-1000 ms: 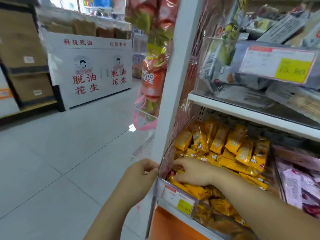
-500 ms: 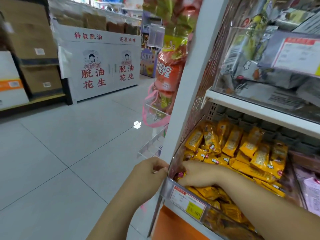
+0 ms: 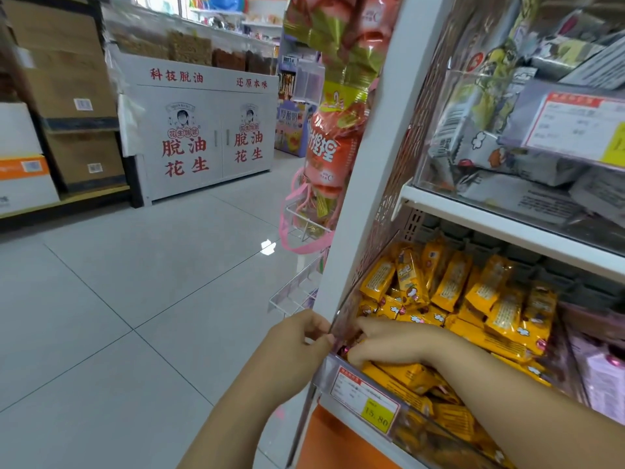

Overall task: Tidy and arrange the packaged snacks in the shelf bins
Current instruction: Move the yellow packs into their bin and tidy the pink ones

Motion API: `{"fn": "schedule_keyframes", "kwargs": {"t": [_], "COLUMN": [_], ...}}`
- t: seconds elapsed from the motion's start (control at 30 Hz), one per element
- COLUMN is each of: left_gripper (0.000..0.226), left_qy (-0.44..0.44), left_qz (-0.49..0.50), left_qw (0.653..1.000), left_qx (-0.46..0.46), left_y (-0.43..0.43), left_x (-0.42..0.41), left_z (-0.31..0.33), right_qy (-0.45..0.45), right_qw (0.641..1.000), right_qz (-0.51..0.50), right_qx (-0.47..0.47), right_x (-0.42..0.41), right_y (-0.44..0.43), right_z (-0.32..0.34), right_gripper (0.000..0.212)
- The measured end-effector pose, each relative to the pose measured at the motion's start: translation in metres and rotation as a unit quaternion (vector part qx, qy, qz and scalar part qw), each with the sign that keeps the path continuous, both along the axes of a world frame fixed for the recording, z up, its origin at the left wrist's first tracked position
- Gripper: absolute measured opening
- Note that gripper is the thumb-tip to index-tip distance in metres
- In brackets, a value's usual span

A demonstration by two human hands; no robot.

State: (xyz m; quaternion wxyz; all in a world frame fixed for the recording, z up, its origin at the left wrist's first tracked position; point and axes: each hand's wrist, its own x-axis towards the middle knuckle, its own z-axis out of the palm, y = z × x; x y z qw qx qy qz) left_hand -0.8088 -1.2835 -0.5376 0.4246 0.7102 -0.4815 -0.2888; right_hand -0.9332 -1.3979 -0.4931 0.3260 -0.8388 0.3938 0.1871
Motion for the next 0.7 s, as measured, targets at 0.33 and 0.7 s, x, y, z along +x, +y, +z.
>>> {"fn": "schedule_keyframes", "kwargs": {"t": [0.33,0.7], "left_gripper": [0.007,0.004], "left_qy": [-0.005,-0.012], "left_qz": [-0.012,-0.003], "left_qw": [1.000,1.000], "left_qx": [0.009,0.014], "left_y": [0.000,-0.001], "left_x": [-0.001,-0.004], "left_z": [0.000,0.001], "right_qy": [0.024,-0.025], "right_qw": [0.999,0.999], "right_qz": [0.008,-0.006], "right_qx": [0.025,0.044], "right_x": [-0.005,-0.013], "right_y": [-0.007,-0.010], "right_z": [0.002,0.017], "right_gripper": [0.063,0.046]}}
